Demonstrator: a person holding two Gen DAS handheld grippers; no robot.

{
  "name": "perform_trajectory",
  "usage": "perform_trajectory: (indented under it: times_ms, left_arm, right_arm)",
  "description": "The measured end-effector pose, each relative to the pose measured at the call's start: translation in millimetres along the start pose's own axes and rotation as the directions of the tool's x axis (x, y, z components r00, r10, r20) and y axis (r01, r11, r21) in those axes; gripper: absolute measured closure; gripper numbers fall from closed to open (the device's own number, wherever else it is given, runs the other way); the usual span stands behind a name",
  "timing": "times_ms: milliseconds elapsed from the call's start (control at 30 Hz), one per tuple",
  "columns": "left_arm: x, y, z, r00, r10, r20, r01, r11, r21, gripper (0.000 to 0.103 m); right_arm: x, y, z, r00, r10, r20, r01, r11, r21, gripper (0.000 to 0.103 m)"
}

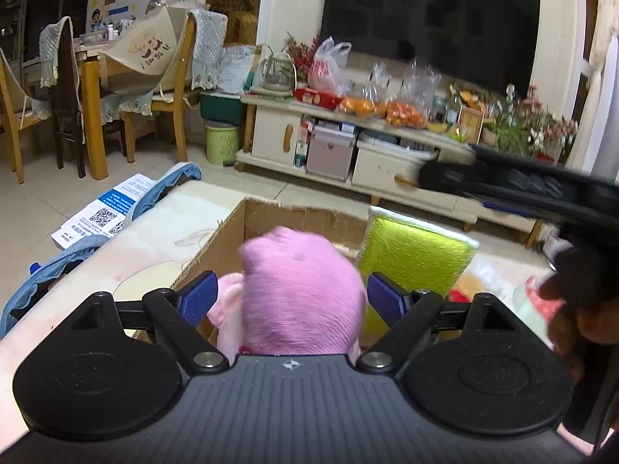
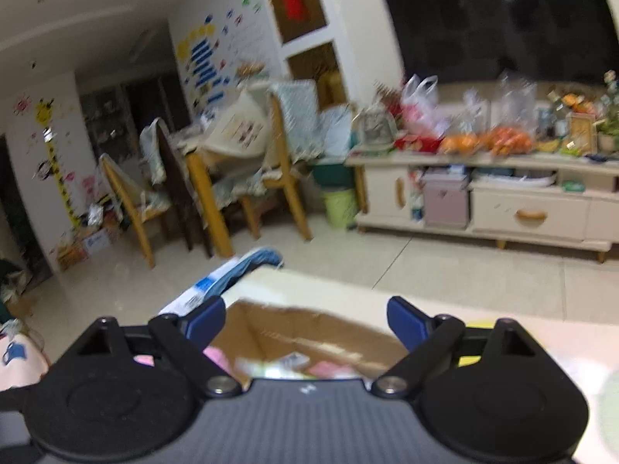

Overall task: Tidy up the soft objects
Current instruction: 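Lower the floral bundle and pink sock into the box and open both tools, then grasp the brown teddy bear with the right tool while the left tool grasps the white pompom keychain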

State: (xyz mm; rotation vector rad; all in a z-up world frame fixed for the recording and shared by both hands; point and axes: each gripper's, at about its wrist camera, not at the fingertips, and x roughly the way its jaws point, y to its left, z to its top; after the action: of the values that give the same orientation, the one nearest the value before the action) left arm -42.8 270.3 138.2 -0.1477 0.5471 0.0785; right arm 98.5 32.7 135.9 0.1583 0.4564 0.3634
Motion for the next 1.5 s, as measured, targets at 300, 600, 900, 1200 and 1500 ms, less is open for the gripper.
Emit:
perform_trajectory:
  times_ms: [300, 600, 900, 1200, 1500]
  left_arm:
    - [-10.3, -8.1, -0.4, 0.998, -0.040, 0.049, 0.040, 0.999, -0.008, 0.000]
    - [-8.6, -9.0, -2.5, 0.997, -0.057, 0.048, 0.058, 0.998, -0.030, 0.000]
    - [-4.5, -13.5, -4.6, 0.996, -0.081, 0.034, 0.081, 0.997, -0.009, 0.000]
    - [-3.1, -10.6, -5.7, 0.994, -0.106, 0.029, 0.106, 0.994, 0.022, 0.000]
    - [-1.6, -11.3, -7.9, 0.994, -0.111, 0.016, 0.111, 0.993, 0.030, 0.000]
  right_arm:
    - [-51.3, -78.7, -30.8, 0.980, -0.194, 0.036, 0.187, 0.973, 0.133, 0.010]
    - [-28.1, -106.9, -77.8, 0.977, -0.199, -0.078, 0.212, 0.949, 0.233, 0.012]
    - [7.6, -115.0, -85.0, 0.985, -0.140, -0.102, 0.169, 0.903, 0.396, 0.012]
    - [29.8, -126.0, -88.2, 0.986, -0.121, -0.112, 0.161, 0.858, 0.488, 0.014]
    - [17.6, -134.8, -97.9, 0.991, -0.084, -0.100, 0.123, 0.863, 0.490, 0.033]
